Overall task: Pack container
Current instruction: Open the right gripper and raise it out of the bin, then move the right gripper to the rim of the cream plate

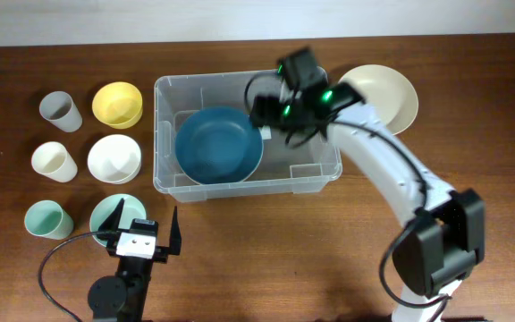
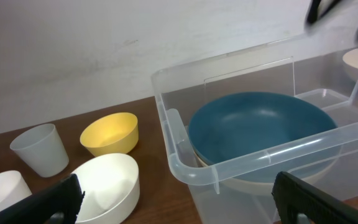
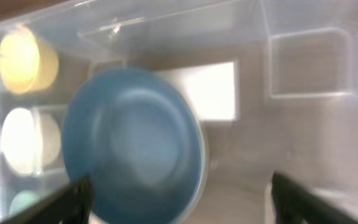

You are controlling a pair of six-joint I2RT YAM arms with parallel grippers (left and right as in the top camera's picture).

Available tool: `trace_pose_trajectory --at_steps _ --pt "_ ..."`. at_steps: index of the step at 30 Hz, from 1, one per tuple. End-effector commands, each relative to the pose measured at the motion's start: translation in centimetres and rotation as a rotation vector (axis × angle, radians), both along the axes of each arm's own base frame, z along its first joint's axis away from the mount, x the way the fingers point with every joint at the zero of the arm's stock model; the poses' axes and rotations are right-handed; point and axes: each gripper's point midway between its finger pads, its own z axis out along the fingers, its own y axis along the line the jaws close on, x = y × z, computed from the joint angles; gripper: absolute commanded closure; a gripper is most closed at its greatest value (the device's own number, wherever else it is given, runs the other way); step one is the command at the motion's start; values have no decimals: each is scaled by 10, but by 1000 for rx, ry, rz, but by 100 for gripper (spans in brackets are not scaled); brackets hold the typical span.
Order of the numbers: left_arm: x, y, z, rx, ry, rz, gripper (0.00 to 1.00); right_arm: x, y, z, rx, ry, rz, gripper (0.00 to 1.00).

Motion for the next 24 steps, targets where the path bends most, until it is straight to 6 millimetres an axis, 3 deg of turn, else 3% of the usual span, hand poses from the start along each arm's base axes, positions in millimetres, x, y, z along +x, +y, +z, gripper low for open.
trace_pose_trajectory --at_steps 1,3,6,9,12,17,24 --pt "0 2 -1 9 1 9 0 38 -63 91 -117 -221 -124 10" --pt "0 2 -1 9 1 9 0 42 -103 129 -147 -263 -226 7" --pt "0 2 -1 9 1 9 0 39 -175 160 -159 -266 -410 6" --pt "0 2 -1 9 1 9 0 27 -239 149 -149 -167 -581 6" --pt "0 2 -1 9 1 9 0 14 -282 109 -124 -8 -658 5" --pt "0 2 -1 9 1 9 0 16 -305 43 -78 135 -677 7" --pt "0 2 -1 9 1 9 0 25 -304 -30 -68 233 -664 11"
